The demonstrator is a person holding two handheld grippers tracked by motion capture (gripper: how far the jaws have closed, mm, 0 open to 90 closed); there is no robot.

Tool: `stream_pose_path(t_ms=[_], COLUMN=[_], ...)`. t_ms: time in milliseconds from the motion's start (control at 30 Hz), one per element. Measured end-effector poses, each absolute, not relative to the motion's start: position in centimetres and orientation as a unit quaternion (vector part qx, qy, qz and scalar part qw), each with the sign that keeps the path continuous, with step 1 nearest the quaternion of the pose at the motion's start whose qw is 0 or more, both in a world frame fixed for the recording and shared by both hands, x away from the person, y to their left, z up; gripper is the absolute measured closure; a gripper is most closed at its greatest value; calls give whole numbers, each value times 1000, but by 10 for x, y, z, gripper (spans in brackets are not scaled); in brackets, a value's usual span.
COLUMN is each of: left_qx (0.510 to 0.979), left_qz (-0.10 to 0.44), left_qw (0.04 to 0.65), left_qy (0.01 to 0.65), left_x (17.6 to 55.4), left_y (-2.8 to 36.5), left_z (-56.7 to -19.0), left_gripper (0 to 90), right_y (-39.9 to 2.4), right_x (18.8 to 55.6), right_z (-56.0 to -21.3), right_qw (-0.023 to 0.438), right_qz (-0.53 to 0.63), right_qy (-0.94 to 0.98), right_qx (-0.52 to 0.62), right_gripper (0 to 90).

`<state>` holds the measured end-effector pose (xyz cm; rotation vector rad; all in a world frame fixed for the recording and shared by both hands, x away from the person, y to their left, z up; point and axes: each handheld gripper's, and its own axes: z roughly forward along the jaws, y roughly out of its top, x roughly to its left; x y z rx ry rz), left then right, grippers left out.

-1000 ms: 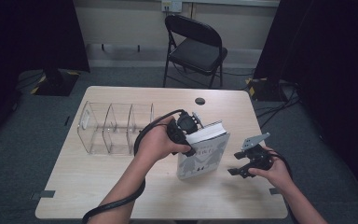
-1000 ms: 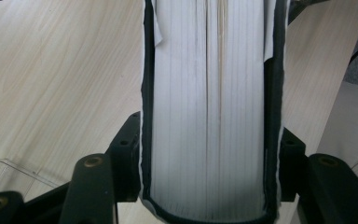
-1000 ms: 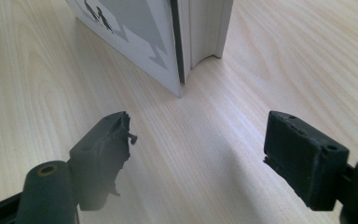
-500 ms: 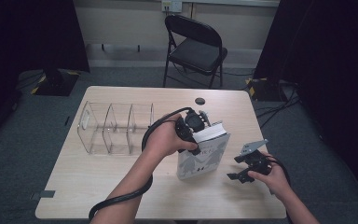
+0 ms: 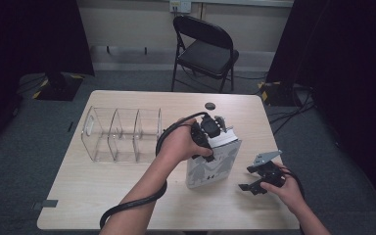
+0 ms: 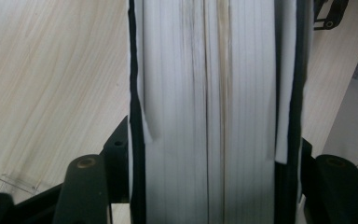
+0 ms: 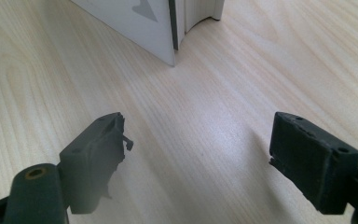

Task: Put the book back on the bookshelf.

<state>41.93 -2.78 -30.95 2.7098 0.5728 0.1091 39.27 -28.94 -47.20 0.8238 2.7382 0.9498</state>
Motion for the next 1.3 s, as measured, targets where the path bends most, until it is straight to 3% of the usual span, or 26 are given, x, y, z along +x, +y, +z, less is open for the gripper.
stream_pose_path(t_ms=[900, 1300], left_qx=[964, 968], left_qz=[38, 25], left_qw=[179, 163], left_qy=[191, 190], left_x=[423, 423], left_y=[-40, -42], left_z=[-324, -323], left_gripper=[402, 464], right_y=[-289, -291], right_x=[384, 379], right_z=[-489, -495], right_qw=[97, 115], right_qz=[324, 355], right_qy=[901, 884], right_qx=[273, 281], right_gripper=[137, 126])
